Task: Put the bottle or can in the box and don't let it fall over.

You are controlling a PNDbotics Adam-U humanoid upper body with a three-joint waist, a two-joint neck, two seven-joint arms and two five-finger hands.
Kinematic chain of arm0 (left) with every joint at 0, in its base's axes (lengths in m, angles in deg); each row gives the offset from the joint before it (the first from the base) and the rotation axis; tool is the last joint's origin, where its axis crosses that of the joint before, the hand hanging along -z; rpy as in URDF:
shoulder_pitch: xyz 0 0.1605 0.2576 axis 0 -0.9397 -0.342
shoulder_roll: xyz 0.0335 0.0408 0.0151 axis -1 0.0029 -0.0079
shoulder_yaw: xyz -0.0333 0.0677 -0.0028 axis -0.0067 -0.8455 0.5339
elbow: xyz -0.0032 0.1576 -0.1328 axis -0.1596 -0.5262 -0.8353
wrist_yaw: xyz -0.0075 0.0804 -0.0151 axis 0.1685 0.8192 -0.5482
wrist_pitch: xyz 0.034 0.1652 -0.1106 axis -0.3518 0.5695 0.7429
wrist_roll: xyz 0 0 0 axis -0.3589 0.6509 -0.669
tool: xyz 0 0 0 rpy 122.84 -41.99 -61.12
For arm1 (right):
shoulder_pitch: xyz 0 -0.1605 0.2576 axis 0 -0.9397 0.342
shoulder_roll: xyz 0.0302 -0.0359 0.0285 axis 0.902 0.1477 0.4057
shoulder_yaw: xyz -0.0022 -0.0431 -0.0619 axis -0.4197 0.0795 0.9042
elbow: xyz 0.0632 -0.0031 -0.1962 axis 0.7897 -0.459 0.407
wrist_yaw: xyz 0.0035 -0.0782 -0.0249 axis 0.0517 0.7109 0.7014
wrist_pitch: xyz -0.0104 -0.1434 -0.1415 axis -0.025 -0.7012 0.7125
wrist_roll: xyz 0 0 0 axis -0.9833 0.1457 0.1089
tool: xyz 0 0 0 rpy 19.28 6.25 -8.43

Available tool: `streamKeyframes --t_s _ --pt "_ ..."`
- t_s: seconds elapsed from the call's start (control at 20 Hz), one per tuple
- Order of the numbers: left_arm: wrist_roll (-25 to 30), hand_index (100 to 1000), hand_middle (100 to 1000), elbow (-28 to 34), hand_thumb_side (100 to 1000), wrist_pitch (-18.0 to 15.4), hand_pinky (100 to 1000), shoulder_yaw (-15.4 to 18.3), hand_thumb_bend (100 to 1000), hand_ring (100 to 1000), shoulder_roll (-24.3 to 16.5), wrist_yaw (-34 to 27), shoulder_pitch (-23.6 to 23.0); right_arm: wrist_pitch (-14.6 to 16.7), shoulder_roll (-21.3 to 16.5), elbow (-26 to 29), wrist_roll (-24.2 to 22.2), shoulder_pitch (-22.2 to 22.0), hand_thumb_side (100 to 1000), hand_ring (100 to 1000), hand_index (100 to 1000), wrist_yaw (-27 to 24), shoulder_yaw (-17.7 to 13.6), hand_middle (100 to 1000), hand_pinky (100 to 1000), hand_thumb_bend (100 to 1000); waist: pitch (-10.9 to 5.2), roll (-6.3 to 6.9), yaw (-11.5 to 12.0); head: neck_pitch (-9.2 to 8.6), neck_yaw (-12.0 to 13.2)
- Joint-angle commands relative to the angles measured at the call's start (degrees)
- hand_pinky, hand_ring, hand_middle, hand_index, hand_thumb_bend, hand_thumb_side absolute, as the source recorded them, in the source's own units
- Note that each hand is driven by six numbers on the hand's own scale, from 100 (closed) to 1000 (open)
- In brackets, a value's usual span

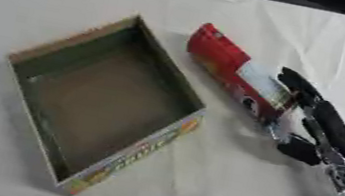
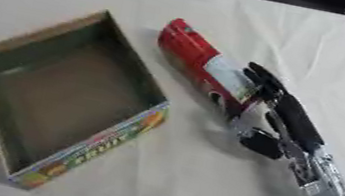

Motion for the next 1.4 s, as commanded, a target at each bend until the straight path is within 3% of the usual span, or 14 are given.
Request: streamKeyframes --t_s 0.05,0.55,0.95,1.4 --pt "0.03 814 1000 1.0 872 -0.18 513 0.3 175 821 -0.76 -0.28 0.41 0.04 -1.54 0.47 -0.64 0.56 794 1000 928 1.02 -0.23 1000 788 100 0.11 0.31 0.07 -0.66 -0.18" --pt "-0.06 814 1000 1.02 871 -0.23 514 0.36 174 821 -0.81 -0.36 0.38 -0.65 -1.28 -0.31 -2.0 0.73 807 1000 924 2.29 0.07 1000 775 100 0.25 0.31 0.2 -0.68 -0.27" --pt "-0.05 812 1000 0.99 872 -0.25 512 0.4 176 821 -0.83 -0.63 0.36 -1.03 -1.03 -1.2 -3.29 0.88 737 1000 928 0.47 0.41 1000 563 100 0.45 0.37 0.42 -0.82 -0.34" --pt "-0.16 810 1000 1.01 870 -0.22 512 0.52 175 821 -0.87 -0.89 0.35 -0.75 -1.06 -1.52 -4.58 0.96 645 1000 896 -0.7 0.61 988 439 100 0.78 0.44 0.75 -0.99 -0.41"
